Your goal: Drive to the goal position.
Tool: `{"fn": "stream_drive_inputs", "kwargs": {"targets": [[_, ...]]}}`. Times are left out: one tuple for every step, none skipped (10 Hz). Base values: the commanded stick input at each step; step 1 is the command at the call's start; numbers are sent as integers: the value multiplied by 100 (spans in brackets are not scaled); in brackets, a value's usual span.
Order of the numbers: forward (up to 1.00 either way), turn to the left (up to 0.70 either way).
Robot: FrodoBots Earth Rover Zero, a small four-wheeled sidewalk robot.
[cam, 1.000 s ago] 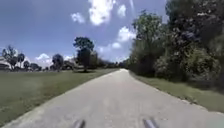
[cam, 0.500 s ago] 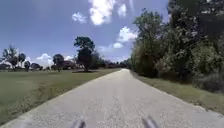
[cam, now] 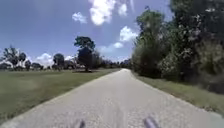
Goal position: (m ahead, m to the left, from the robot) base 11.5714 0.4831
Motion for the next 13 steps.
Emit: {"fn": "stream_drive_inputs", "kwargs": {"targets": [[50, 0], [50, 0], [50, 0], [50, 0], [50, 0], [50, 0], [50, 0], [50, 0], [50, 0], [50, 0], [50, 0], [50, 0], [50, 0]]}}
